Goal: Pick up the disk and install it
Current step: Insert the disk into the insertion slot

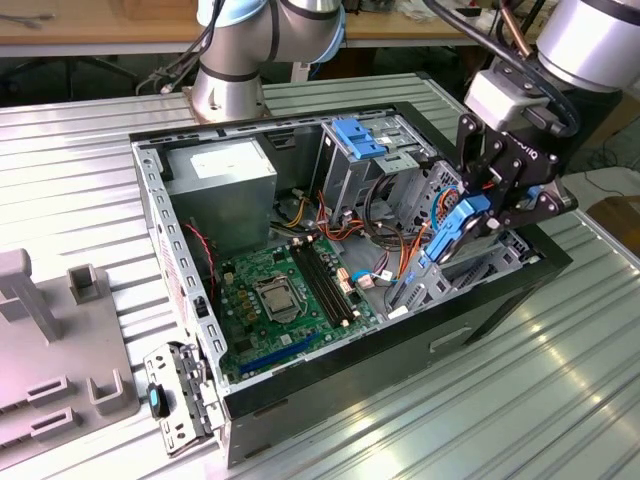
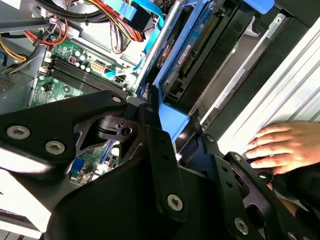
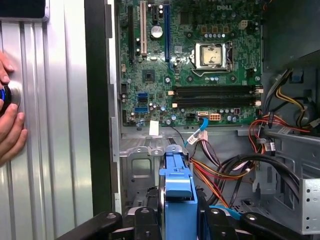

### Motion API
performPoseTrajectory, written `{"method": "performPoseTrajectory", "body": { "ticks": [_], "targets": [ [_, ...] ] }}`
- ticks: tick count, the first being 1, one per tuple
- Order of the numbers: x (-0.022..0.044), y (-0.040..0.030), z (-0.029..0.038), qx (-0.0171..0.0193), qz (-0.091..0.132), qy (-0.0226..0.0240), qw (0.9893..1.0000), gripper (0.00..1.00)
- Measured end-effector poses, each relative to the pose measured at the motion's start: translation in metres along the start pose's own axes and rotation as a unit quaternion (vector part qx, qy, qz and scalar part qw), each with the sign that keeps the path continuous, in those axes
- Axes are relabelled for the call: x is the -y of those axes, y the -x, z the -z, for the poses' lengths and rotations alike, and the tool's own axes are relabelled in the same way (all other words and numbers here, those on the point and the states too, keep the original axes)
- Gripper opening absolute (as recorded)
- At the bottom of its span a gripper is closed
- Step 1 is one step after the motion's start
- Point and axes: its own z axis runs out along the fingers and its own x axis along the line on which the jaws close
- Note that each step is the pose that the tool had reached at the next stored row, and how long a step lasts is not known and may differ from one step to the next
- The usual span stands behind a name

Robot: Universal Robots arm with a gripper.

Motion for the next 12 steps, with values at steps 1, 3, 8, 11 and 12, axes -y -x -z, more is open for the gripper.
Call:
{"method": "performPoseTrajectory", "body": {
  "ticks": [1,3,8,11,12],
  "targets": [
    [0.0000,0.0000,-0.0008,0.0000,0.000,0.0000,1.0000,0.37],
    [-0.0001,-0.0001,-0.0025,-0.0001,0.000,0.0000,1.0000,0.37],
    [-0.0003,-0.0005,-0.0091,-0.0002,0.000,0.0000,1.0000,0.37],
    [-0.0004,-0.0006,-0.0116,-0.0001,0.000,0.0000,1.0000,0.37],
    [-0.0005,-0.0006,-0.0124,-0.0001,0.000,0.0000,1.0000,0.37]
  ]
}}
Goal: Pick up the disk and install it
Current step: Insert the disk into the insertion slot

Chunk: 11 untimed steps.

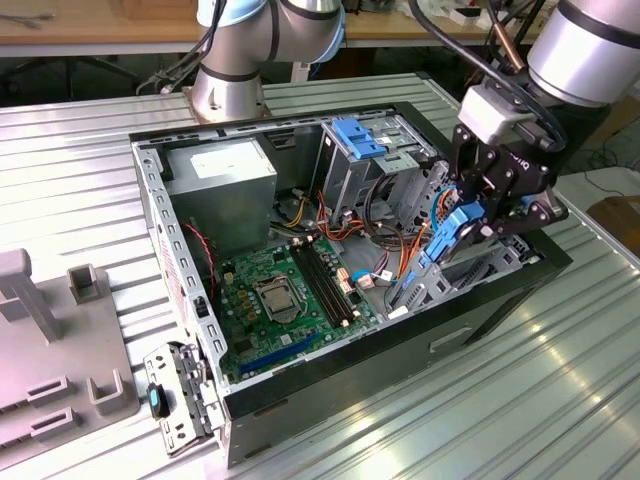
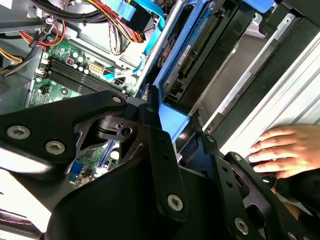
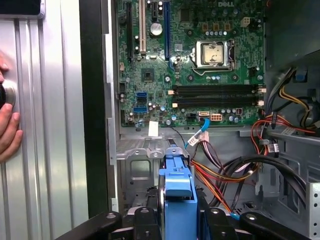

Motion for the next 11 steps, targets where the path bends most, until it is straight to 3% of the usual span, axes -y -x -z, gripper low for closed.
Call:
{"method": "performPoseTrajectory", "body": {
  "ticks": [11],
  "targets": [
    [-0.0005,-0.0007,-0.0119,0.0000,0.000,0.0000,1.0000,0.37]
  ]
}}
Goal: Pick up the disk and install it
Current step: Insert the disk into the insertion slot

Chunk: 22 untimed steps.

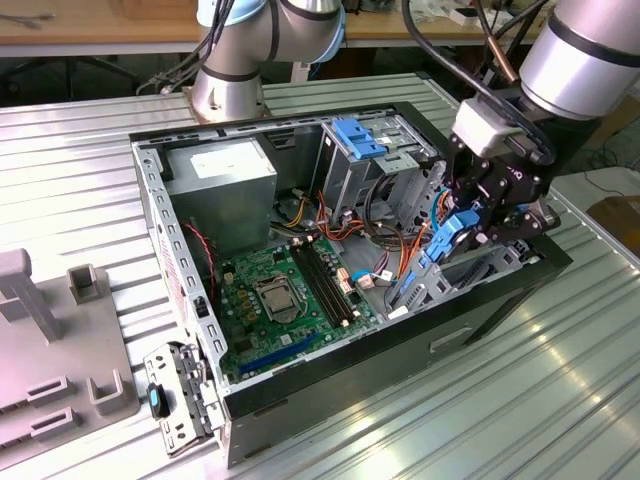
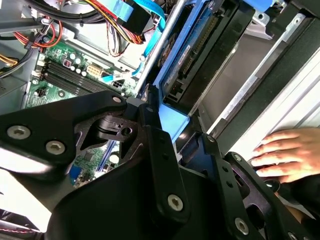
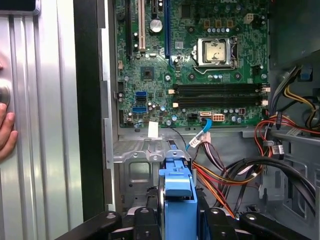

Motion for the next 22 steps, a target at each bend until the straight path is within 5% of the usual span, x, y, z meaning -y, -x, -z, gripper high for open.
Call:
{"method": "performPoseTrajectory", "body": {
  "ticks": [7,22],
  "targets": [
    [-0.0003,-0.0003,-0.0073,-0.0001,0.000,0.0000,1.0000,0.37],
    [-0.0003,-0.0004,-0.0078,0.0000,0.000,0.0000,1.0000,0.44]
  ]
}}
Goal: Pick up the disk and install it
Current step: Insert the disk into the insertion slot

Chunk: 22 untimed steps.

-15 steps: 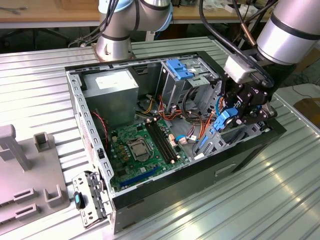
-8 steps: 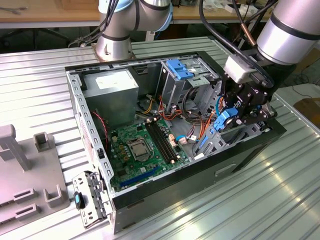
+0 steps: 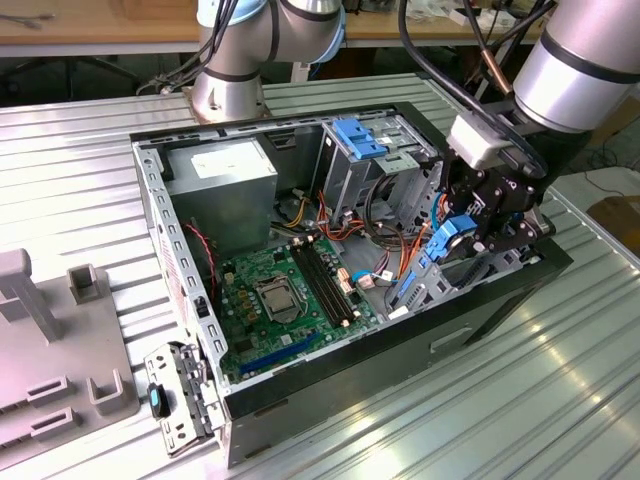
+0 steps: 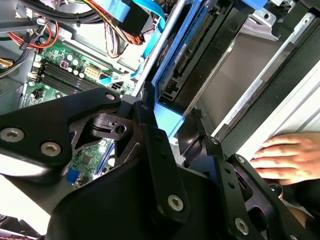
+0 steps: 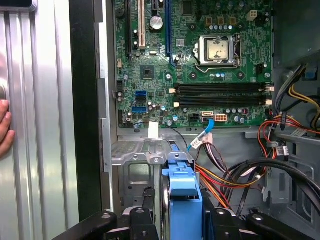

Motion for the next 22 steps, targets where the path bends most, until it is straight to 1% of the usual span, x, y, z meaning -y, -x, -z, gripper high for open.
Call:
{"method": "performPoseTrajectory", "body": {
  "ticks": [3,6,9,15,17,20,22],
  "targets": [
    [0.0000,0.0000,0.0008,0.0002,0.000,0.0000,1.0000,0.44],
    [0.0003,0.0001,0.0062,0.0001,0.000,0.0000,1.0000,0.44],
    [0.0004,0.0001,0.0097,0.0000,0.000,0.0000,1.0000,0.44],
    [0.0008,0.0001,0.0190,0.0000,0.000,0.0000,1.0000,0.44],
    [0.0010,0.0002,0.0237,0.0000,0.000,0.0000,1.0000,0.44],
    [0.0012,0.0002,0.0280,-0.0001,0.000,0.0000,1.0000,0.44],
    [0.0012,0.0002,0.0298,-0.0002,0.000,0.0000,1.0000,0.44]
  ]
}}
